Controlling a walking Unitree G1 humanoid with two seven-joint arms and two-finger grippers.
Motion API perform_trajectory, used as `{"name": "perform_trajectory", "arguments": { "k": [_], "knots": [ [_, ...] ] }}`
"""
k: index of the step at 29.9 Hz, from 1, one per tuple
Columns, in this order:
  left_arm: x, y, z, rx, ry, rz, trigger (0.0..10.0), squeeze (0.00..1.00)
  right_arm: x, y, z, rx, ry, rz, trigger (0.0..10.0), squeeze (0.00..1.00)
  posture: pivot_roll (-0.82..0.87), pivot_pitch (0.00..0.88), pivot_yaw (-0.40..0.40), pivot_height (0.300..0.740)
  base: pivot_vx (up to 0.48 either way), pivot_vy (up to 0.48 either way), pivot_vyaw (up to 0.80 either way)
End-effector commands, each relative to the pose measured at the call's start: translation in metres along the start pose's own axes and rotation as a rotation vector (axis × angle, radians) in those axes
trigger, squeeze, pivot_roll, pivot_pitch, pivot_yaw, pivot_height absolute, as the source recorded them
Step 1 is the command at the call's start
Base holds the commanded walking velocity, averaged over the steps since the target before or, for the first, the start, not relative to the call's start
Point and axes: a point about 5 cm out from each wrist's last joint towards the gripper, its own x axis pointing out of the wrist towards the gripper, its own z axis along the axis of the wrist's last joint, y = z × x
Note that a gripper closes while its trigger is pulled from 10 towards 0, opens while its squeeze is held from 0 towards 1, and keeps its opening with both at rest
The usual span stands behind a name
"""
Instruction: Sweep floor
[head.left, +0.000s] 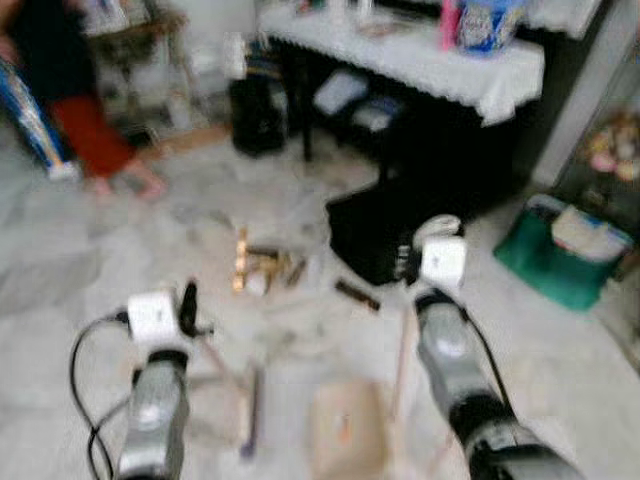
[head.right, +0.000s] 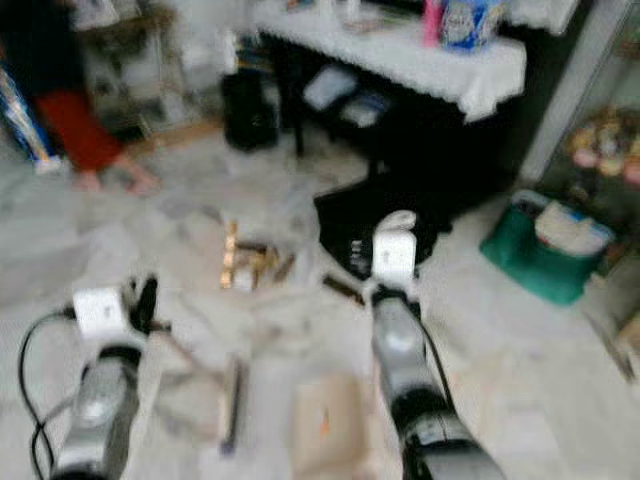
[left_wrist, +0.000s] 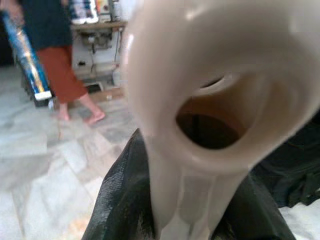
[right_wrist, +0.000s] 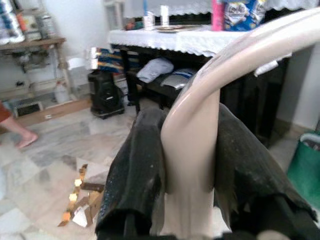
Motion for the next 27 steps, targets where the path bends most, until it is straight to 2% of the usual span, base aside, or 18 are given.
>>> {"name": "perform_trajectory", "arguments": {
  "k": [1, 27],
  "knots": [
    [0.0044, -0.0052, 0.0105, -0.013, -0.055, -0.008, 10.0, 0.0, 0.004, -0.0028, 0.0078, 0.01, -0.031, -0.011, 10.0, 0.0, 0.01, 0.022, 0.079, 0.74, 0.375, 0.0, 0.0],
    [0.0056, -0.0059, 0.0135, -0.014, -0.065, -0.006, 10.0, 0.0, 0.005, -0.0014, 0.008, 0.014, -0.024, -0.001, 10.0, 0.0, 0.01, 0.031, 0.075, 0.74, 0.379, 0.0, 0.0]
  ]
}}
